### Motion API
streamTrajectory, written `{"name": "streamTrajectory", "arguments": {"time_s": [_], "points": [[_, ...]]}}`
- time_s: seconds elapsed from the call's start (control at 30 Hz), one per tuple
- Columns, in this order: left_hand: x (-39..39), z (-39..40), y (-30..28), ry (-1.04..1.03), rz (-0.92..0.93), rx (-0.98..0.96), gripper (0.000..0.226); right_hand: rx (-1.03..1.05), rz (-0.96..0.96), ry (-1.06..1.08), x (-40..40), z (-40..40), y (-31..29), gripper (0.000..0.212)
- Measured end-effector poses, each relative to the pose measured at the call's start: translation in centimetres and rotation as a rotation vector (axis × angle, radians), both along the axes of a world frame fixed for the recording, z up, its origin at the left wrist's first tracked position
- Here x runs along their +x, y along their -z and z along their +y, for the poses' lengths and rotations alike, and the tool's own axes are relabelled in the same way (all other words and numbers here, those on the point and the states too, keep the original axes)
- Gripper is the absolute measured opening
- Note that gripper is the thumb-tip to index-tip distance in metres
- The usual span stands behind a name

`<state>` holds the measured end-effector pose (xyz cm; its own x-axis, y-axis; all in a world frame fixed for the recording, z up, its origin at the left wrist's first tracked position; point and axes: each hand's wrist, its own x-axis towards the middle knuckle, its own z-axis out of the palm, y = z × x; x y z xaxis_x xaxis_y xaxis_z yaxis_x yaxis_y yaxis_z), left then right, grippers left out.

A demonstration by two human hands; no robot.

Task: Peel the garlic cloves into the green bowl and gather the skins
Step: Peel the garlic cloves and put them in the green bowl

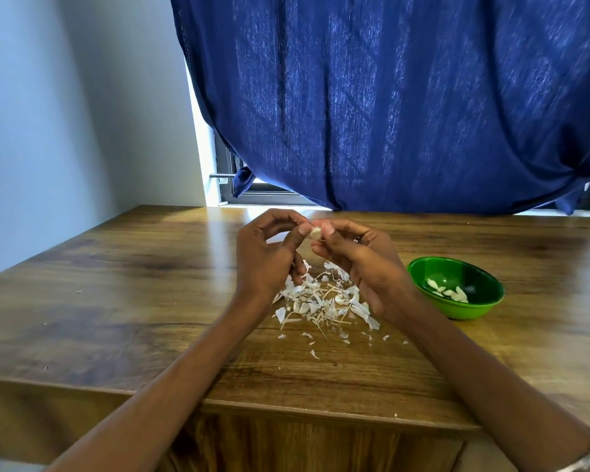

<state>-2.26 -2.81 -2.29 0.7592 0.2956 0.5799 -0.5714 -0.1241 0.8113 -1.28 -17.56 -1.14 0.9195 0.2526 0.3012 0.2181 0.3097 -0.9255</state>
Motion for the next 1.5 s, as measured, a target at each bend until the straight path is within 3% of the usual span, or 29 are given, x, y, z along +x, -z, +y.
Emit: {"name": "streamTrajectory", "arguments": {"time_s": [0.4, 0.67, 0.87, 1.03, 1.5], "points": [[-0.27, 0.15, -0.12, 0.054, 0.032, -0.057, 0.008, -0.124, -0.099, 0.091, 0.51, -0.36, -0.04, 0.024], [-0.15, 0.17, -0.06, 0.017, -0.022, 0.007, 0.006, -0.017, -0.019, 0.052, 0.21, -0.4, -0.42, 0.009], [-0.05, 0.2, 0.04, -0.021, -0.046, 0.029, 0.004, -0.142, -0.079, 0.083, 0.34, -0.55, -0.26, 0.03], [-0.02, 0.17, 0.19, -0.033, -0.05, 0.057, 0.002, -0.168, -0.067, 0.109, 0.54, -0.65, -0.23, 0.015], [-0.19, 0.07, 0.27, -0.052, 0.022, 0.148, 0.01, -0.267, -0.094, 0.216, 0.78, -0.41, 0.13, 0.016]]}}
